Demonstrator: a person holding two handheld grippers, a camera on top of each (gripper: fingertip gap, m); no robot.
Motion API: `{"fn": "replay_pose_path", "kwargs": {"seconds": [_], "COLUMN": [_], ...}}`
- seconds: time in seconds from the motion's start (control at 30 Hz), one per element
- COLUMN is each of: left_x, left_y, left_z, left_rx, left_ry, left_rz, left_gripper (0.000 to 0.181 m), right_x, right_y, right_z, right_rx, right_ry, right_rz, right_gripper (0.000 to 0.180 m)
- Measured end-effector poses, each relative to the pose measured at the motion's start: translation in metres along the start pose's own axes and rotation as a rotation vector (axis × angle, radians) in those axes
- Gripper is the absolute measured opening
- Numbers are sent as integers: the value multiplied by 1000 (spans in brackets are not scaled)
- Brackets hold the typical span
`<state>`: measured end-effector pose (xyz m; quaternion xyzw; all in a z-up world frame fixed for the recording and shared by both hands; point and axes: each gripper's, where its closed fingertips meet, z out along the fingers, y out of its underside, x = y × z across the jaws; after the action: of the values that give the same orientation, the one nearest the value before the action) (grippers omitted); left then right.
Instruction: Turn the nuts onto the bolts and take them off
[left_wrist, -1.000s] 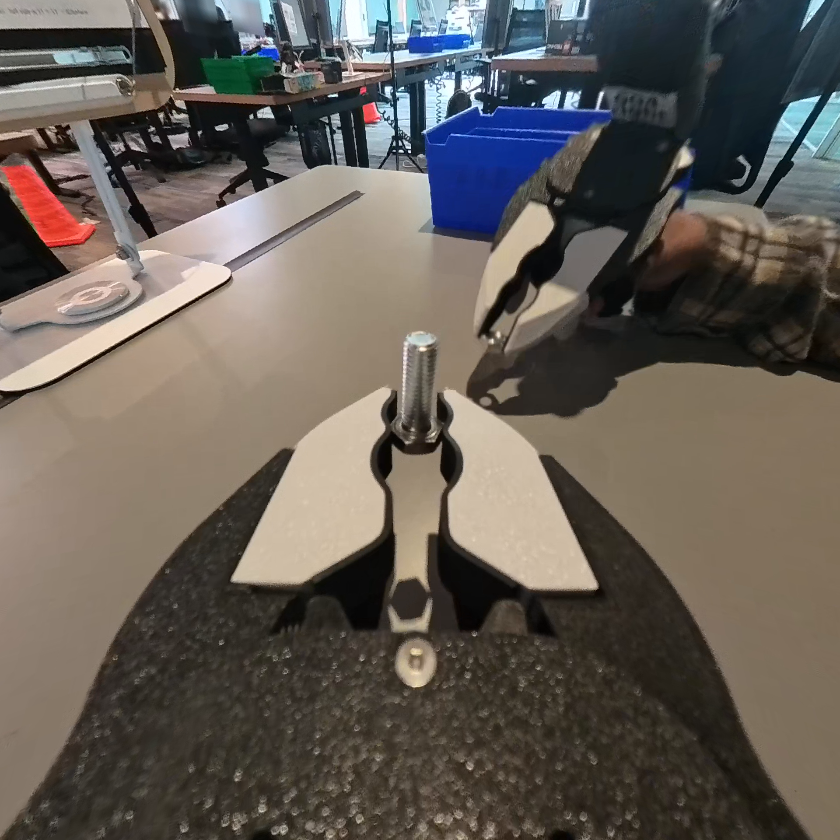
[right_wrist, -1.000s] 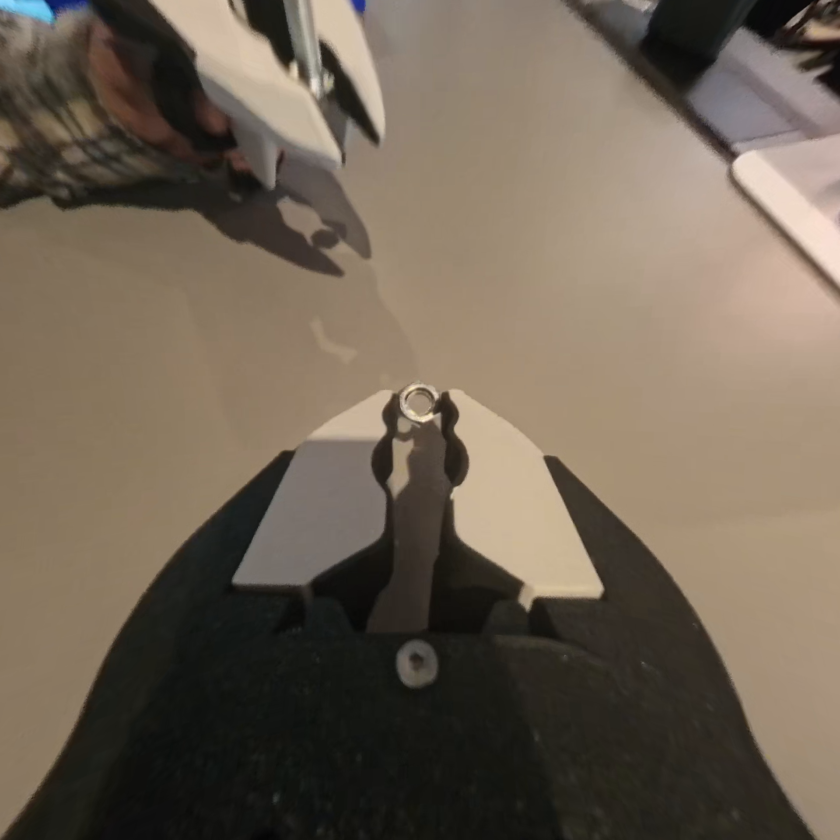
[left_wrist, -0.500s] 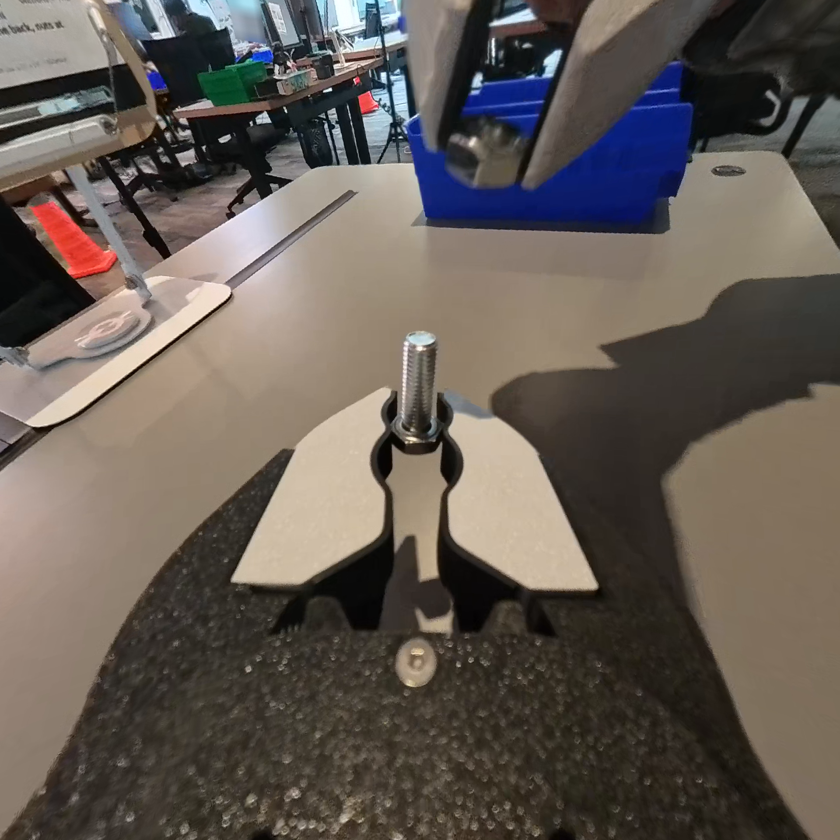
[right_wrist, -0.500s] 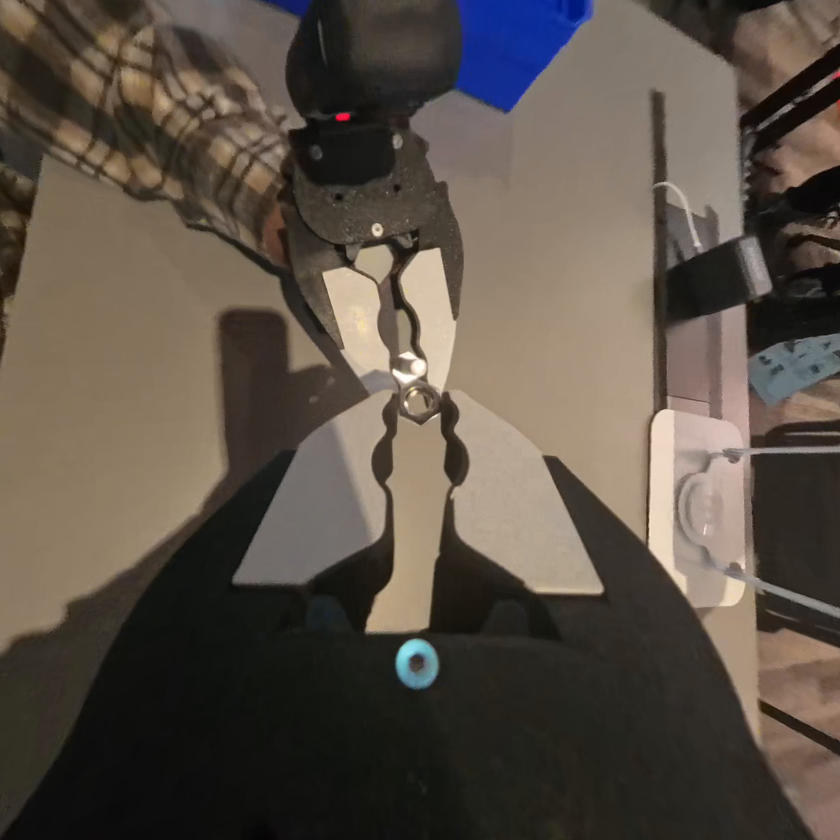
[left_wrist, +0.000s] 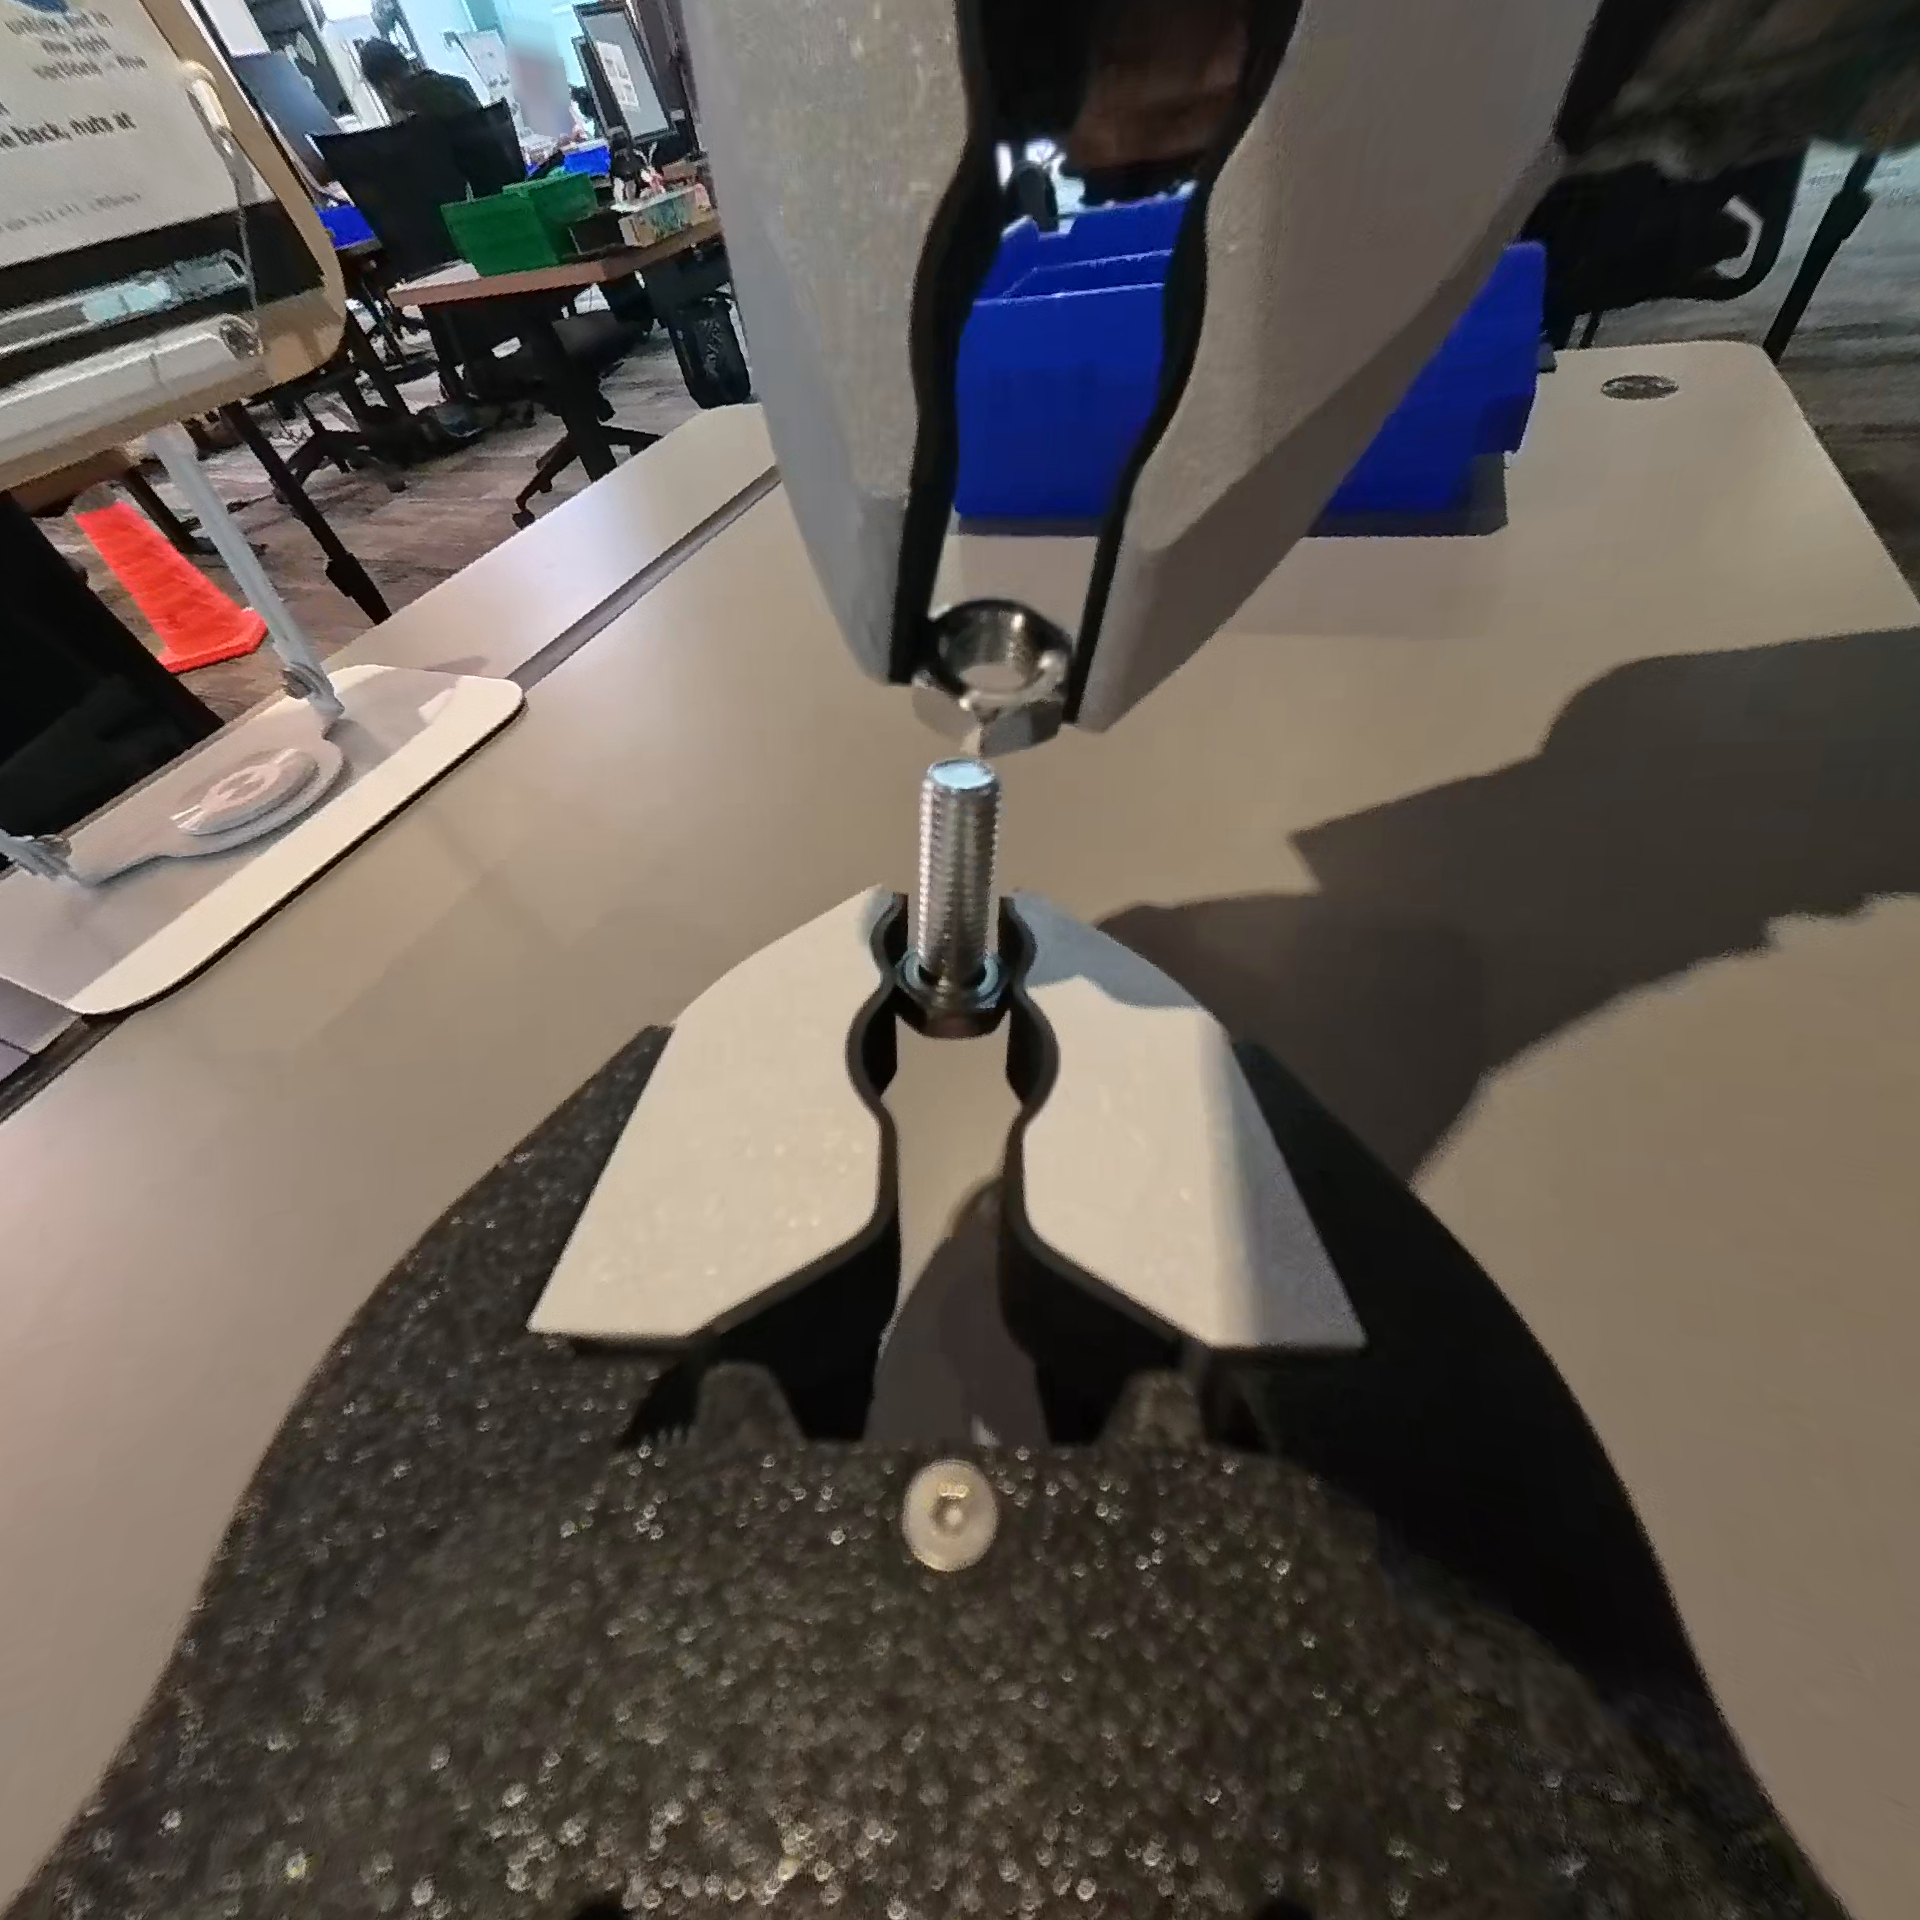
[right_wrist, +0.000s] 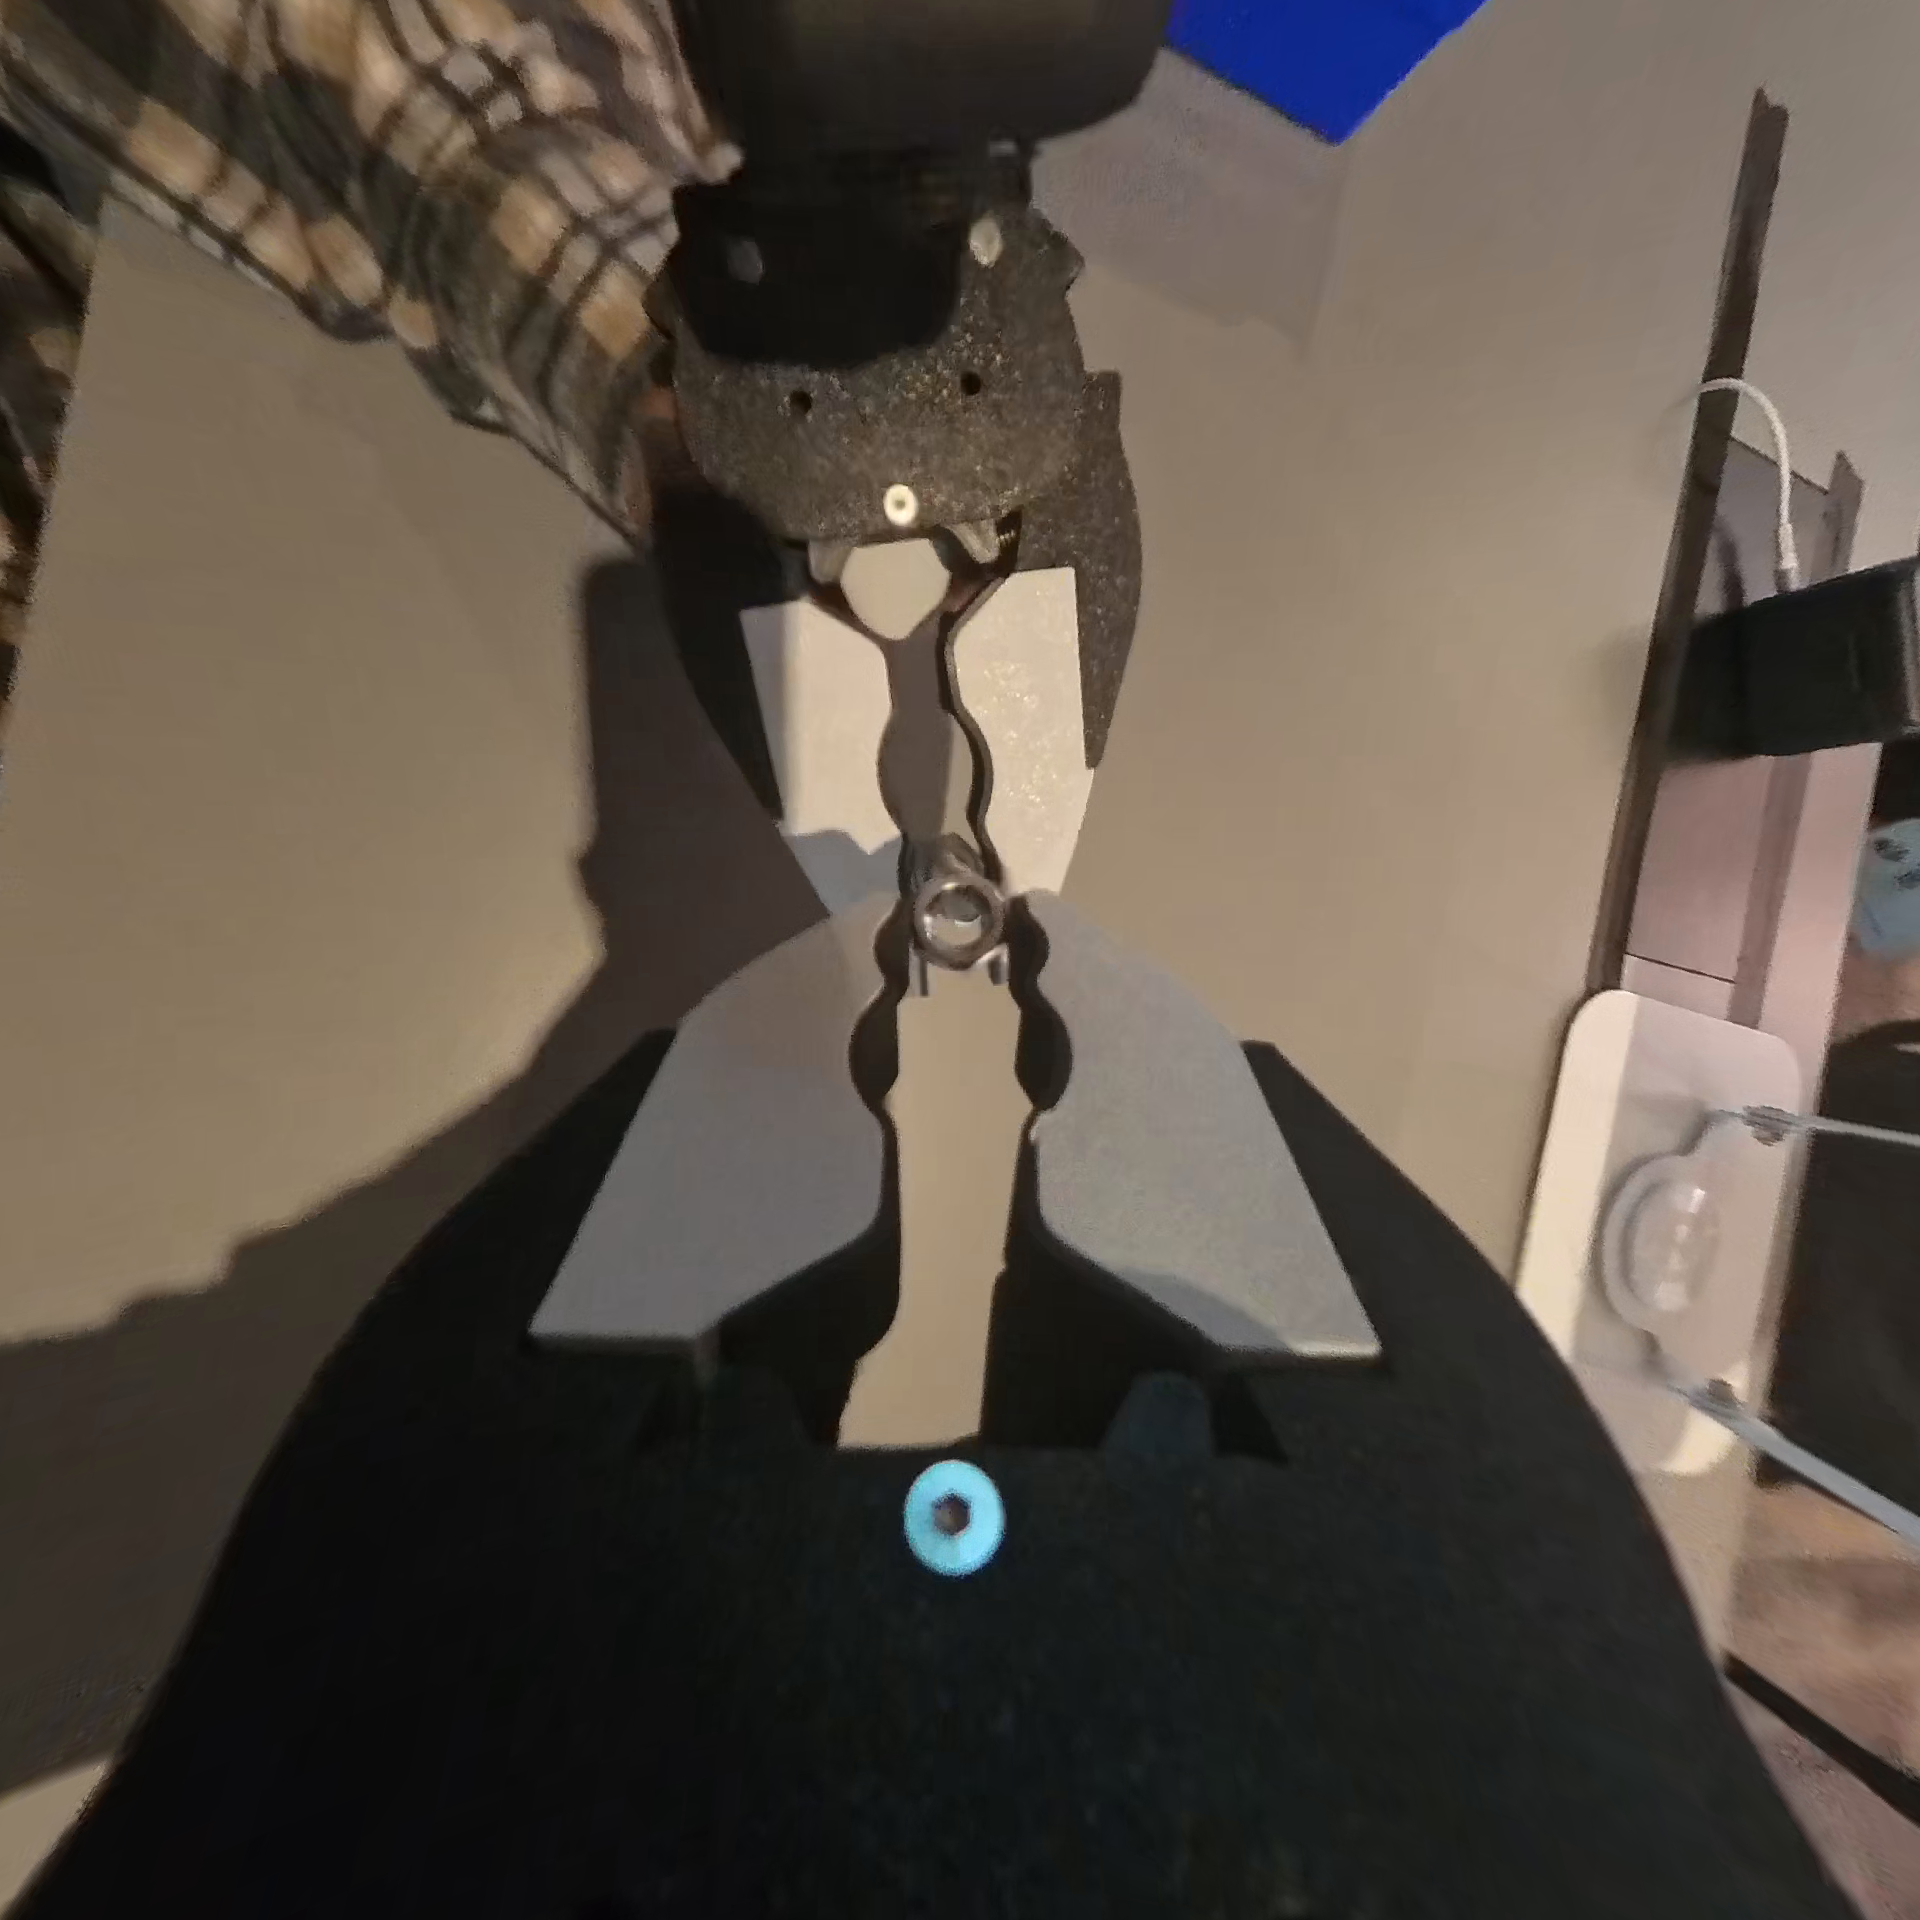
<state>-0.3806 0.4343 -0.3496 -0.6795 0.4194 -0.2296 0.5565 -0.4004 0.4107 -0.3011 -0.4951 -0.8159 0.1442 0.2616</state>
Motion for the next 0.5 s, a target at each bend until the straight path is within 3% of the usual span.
{"fn": "replay_pose_path", "kwargs": {"seconds": [0.03,0.17,0.5], "left_x": [0,2,5], "left_y": [-1,0,1], "left_z": [0,1,3], "left_rx": [5,6,2], "left_ry": [2,10,22], "left_rz": [-3,-8,-8], "left_gripper": [15,15,16], "right_x": [-1,-1,-3], "right_y": [-1,-2,5], "right_z": [1,2,8], "right_rx": [35,142,170], "right_ry": [-13,-43,-85], "right_rz": [22,89,130], "right_gripper": [17,17,17]}}
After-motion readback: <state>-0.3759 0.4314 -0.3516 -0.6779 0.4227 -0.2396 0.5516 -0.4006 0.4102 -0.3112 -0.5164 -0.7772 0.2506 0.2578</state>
